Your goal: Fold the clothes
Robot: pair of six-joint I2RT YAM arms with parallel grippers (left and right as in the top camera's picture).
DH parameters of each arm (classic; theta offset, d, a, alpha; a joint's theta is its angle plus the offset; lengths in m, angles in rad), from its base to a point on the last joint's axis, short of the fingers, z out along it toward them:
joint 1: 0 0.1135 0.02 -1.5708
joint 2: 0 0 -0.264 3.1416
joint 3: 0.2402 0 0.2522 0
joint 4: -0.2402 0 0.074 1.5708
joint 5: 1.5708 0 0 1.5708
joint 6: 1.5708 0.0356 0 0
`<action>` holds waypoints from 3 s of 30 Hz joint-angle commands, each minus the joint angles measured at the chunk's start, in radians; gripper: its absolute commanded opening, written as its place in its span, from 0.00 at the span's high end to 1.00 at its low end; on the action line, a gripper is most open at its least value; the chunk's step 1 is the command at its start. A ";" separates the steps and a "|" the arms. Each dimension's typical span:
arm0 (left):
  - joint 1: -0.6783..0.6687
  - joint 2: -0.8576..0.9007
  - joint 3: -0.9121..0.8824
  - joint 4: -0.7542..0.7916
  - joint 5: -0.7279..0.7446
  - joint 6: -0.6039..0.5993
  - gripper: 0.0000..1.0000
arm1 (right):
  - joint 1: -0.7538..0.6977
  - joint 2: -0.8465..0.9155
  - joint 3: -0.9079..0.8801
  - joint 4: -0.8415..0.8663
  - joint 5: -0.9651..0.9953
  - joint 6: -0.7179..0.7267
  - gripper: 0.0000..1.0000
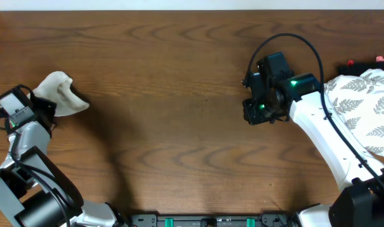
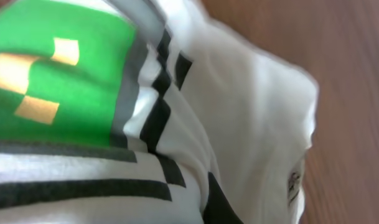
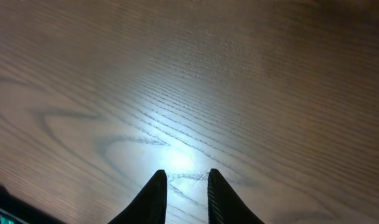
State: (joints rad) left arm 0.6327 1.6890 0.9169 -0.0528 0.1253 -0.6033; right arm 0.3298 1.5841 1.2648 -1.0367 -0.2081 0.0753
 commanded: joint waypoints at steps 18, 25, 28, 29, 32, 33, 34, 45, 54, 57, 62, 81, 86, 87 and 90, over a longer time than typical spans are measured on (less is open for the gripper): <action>-0.006 -0.014 0.023 -0.181 0.538 -0.341 0.64 | 0.003 -0.017 -0.003 0.000 0.002 0.014 0.79; -0.006 -0.118 0.023 -0.138 0.539 -0.341 0.54 | 0.003 -0.017 -0.003 0.000 0.002 0.014 0.79; -0.006 -0.182 0.023 -0.134 0.484 -0.333 0.38 | 0.003 -0.017 -0.003 0.000 0.002 0.014 0.79; -0.006 -0.196 0.023 -0.134 0.473 -0.320 0.30 | 0.003 -0.017 -0.003 0.000 0.002 0.014 0.79; -0.006 -0.221 0.023 -0.169 0.465 -0.272 0.25 | 0.003 -0.017 -0.003 0.001 0.002 0.014 0.79; -0.006 -0.221 0.023 -0.179 0.465 -0.265 0.25 | 0.003 -0.017 -0.003 0.001 0.002 0.014 0.79; -0.006 -0.221 0.023 -0.182 0.466 -0.256 0.25 | 0.003 -0.017 -0.003 0.000 0.002 0.014 0.79; -0.071 -0.208 0.023 -0.085 0.062 0.281 0.94 | 0.003 -0.017 -0.003 -0.001 0.002 0.018 0.79; -0.130 -0.052 0.023 0.081 -0.045 0.434 0.94 | 0.003 -0.017 -0.003 -0.004 0.002 0.025 0.79; -0.133 0.023 0.023 0.090 -0.044 0.454 0.94 | 0.003 -0.017 -0.003 -0.002 0.002 0.025 0.79; -0.134 0.138 0.023 0.150 -0.049 0.488 0.94 | 0.003 -0.017 -0.003 -0.003 0.002 0.030 0.79; -0.134 0.320 0.026 0.187 -0.333 0.122 0.94 | 0.004 -0.017 -0.003 -0.008 0.002 0.067 0.79; -0.134 0.320 0.035 0.190 -0.340 0.037 0.94 | 0.003 -0.017 -0.003 -0.017 0.002 0.067 0.79; -0.133 0.320 0.039 0.190 -0.347 0.025 0.94 | 0.003 -0.017 -0.003 -0.017 0.002 0.067 0.79; -0.124 0.320 0.064 0.183 -0.348 0.022 0.94 | 0.004 -0.017 -0.003 -0.020 0.002 0.070 0.79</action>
State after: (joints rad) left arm 0.4808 1.9404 0.9894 0.1722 -0.1535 -0.5320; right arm 0.3298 1.5841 1.2648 -1.0546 -0.2081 0.1268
